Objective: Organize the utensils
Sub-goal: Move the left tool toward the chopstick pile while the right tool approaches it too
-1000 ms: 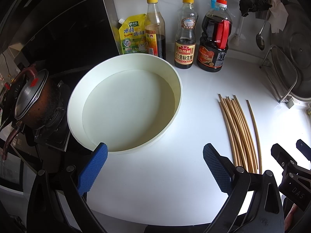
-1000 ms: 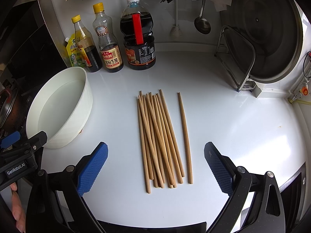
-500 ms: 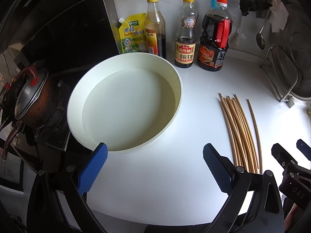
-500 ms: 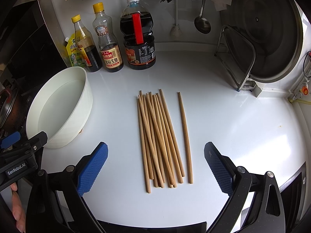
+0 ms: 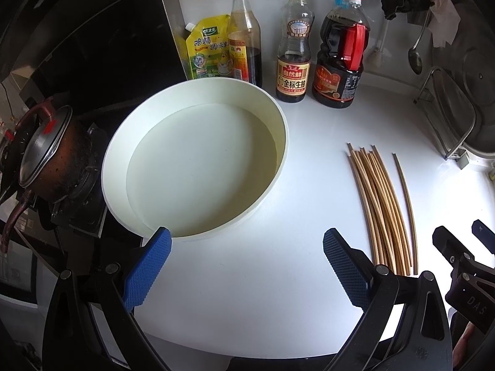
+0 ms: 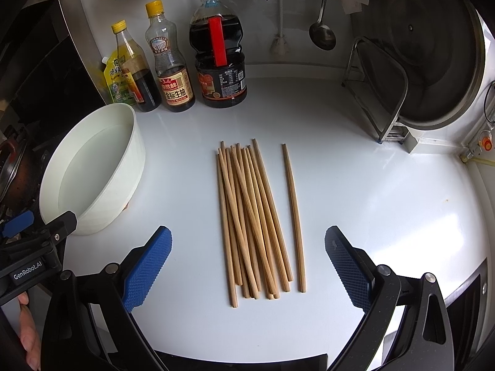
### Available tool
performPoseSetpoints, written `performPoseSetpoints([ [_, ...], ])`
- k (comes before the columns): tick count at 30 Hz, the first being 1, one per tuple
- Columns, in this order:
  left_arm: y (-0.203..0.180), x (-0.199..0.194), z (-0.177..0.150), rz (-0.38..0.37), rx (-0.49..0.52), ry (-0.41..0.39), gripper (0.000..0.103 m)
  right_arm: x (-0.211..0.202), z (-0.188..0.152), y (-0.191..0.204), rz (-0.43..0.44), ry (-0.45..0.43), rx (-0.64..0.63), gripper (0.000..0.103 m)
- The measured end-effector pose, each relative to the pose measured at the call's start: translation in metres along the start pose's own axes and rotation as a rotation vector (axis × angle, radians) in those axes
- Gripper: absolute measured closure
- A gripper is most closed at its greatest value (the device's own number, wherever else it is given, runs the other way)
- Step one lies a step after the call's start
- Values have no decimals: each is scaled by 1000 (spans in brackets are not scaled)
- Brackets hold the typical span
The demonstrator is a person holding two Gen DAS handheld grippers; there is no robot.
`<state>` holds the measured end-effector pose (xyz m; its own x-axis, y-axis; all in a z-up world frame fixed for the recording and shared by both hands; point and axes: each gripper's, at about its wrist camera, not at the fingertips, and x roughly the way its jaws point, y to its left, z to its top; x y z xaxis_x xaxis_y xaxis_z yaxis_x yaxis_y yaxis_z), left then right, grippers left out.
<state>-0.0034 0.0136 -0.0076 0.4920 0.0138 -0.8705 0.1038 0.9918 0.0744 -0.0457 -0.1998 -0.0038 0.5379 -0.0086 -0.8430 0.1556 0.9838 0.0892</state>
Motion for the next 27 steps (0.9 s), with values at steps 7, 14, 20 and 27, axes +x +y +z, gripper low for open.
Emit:
performPoseSetpoints([
  [7, -21, 10, -2, -37, 40, 15, 6, 11, -4, -22, -46, 26, 21, 8],
  [14, -53, 23, -5, -90, 83, 9, 6, 31, -12, -56, -57, 33, 39, 8],
  [20, -82, 45, -6, -150, 80, 27, 6, 59, -21, -84, -18, 61, 24, 8],
  [27, -108, 78, -14, -139, 73, 31, 6, 91, -24, -105, -19, 77, -9, 8],
])
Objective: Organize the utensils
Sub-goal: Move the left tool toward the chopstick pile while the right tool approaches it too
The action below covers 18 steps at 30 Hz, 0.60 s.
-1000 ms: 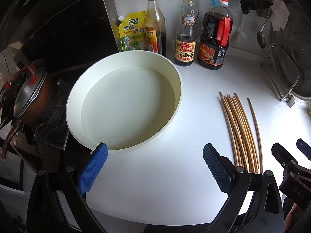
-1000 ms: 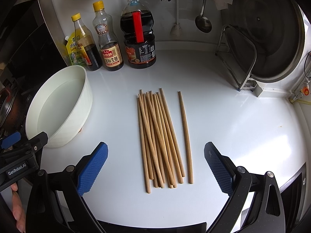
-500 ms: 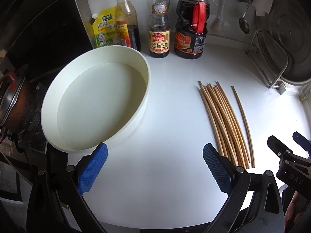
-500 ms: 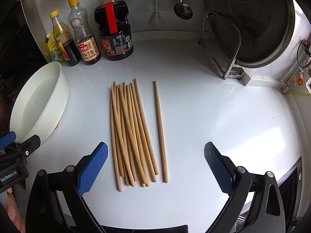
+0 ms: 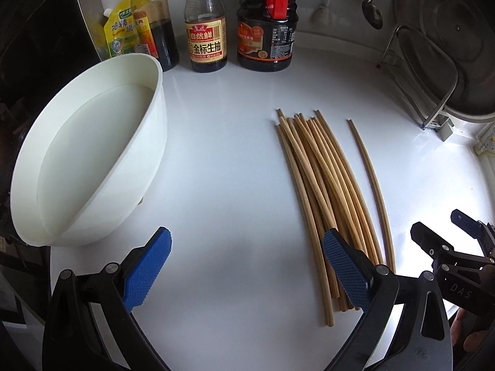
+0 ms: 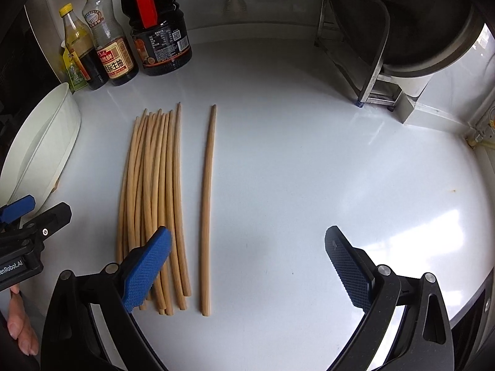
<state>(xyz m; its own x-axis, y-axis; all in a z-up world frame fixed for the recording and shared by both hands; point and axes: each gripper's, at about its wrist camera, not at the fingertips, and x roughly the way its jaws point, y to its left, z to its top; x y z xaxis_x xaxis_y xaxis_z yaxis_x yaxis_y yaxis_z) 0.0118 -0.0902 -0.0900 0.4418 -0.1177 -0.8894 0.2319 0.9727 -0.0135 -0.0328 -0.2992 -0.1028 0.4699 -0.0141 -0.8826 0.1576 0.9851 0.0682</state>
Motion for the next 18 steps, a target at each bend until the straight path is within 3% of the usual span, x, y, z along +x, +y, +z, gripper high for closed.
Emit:
performPoseSetpoints([
  [9, -3, 29, -9, 25, -47, 8, 6, 39, 5, 0, 11, 8, -46, 8],
  [18, -10, 45, -14, 29, -56, 38, 6, 54, 6, 7, -39, 2, -103, 8],
])
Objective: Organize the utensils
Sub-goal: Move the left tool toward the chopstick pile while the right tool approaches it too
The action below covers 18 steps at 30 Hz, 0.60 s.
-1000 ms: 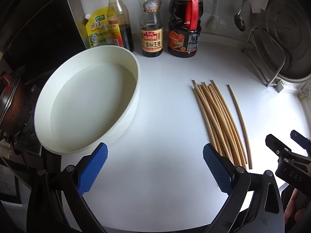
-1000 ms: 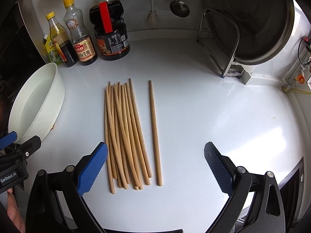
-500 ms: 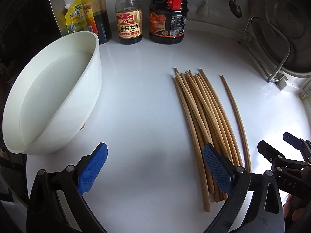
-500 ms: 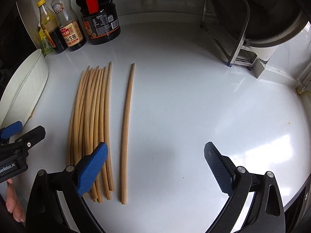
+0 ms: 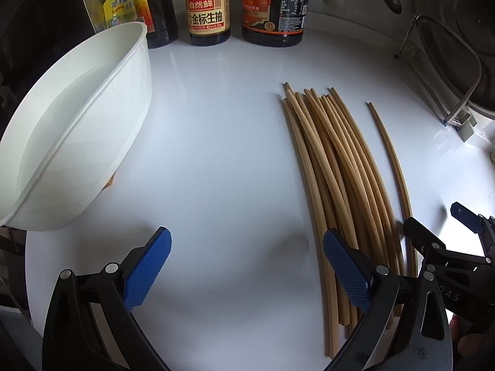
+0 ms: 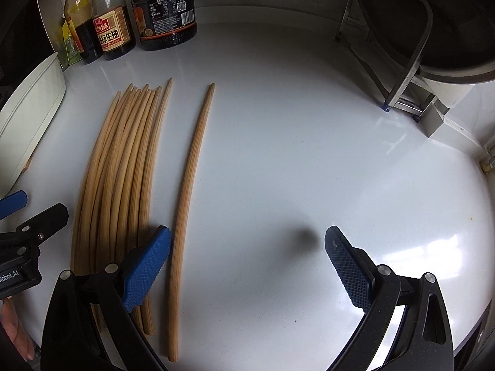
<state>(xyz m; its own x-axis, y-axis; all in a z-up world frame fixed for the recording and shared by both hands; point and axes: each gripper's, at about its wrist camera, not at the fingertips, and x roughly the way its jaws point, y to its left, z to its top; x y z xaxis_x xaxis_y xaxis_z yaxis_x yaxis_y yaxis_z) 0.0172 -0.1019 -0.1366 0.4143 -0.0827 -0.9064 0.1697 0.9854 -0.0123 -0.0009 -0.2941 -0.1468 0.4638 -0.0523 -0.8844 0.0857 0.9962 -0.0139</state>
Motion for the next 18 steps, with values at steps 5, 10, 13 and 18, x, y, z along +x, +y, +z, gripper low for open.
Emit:
performPoseSetpoints([
  [5, -5, 4, -2, 14, 3, 4, 6, 0, 0, -8, -9, -7, 3, 8],
  [10, -9, 5, -2, 22, 9, -5, 6, 0, -3, -10, -10, -24, -4, 8],
  [13, -12, 9, 0, 33, 5, 10, 6, 0, -4, -11, -7, -34, -1, 8],
  [18, -8, 11, 3, 51, -5, 12, 5, 0, -4, -9, -12, -52, -15, 8],
])
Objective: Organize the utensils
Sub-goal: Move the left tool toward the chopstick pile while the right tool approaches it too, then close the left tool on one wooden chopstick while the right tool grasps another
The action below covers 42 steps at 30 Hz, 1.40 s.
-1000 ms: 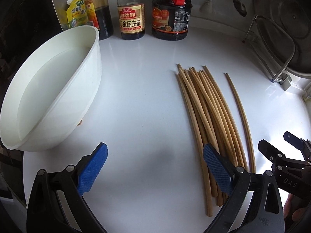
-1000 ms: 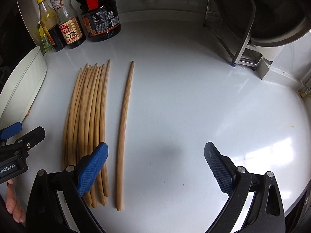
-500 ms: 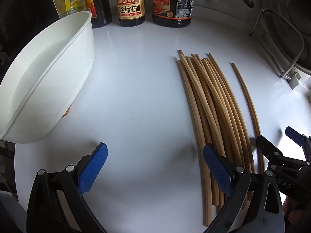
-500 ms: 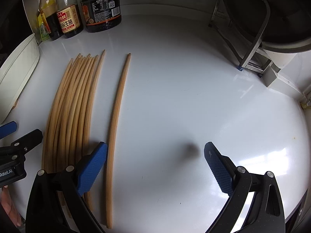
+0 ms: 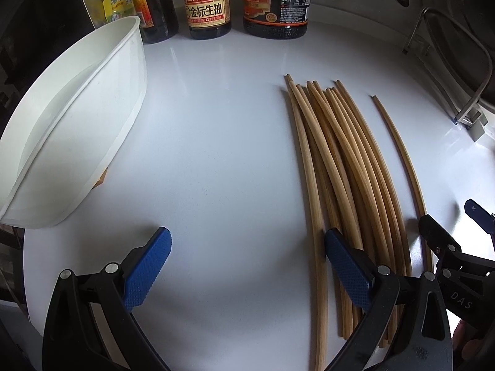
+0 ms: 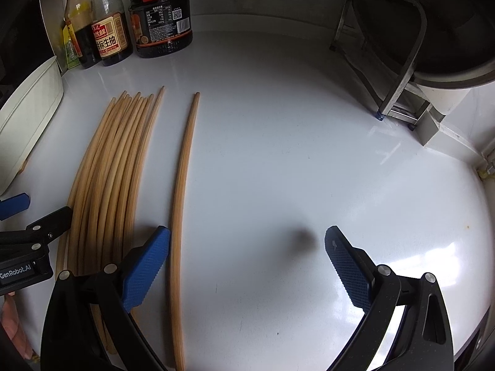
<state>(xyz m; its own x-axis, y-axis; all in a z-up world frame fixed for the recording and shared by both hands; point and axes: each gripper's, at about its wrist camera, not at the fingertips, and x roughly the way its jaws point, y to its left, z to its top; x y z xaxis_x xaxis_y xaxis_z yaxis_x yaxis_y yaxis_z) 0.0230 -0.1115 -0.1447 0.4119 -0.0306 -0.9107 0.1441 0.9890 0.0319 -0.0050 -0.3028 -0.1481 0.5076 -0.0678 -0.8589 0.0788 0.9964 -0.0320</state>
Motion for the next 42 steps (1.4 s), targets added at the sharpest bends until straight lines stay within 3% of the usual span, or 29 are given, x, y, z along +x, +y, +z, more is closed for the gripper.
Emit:
performPoseSetpoints([
  [6, 4, 2, 5, 17, -8, -15, 7, 0, 1, 6, 14, -25, -33, 9],
  [8, 3, 0, 5, 14, -3, -25, 13, 0, 2, 10, 31, -28, -47, 11],
  [10, 1, -2, 5, 9, 3, -38, 27, -1, 1, 14, 59, -37, -59, 18],
  [14, -5, -5, 8, -13, 32, -45, 46, -3, 3, 19, 111, -39, -73, 39],
  [16, -6, -7, 8, -27, 40, -45, 66, -5, 5, 23, 116, -43, -87, 50],
  [20, -12, -9, 9, -28, 77, -45, 95, -6, 8, 30, 113, -37, -124, 89],
  [21, -13, -10, 9, -22, 88, -45, 95, -6, 8, 32, 104, -34, -134, 96],
  [33, 0, -26, 12, -99, 82, 0, 96, -21, 12, 20, 156, -23, -10, 96],
  [42, 38, -88, 46, -127, 57, -109, 96, -73, 49, 48, 194, -98, 8, 96],
])
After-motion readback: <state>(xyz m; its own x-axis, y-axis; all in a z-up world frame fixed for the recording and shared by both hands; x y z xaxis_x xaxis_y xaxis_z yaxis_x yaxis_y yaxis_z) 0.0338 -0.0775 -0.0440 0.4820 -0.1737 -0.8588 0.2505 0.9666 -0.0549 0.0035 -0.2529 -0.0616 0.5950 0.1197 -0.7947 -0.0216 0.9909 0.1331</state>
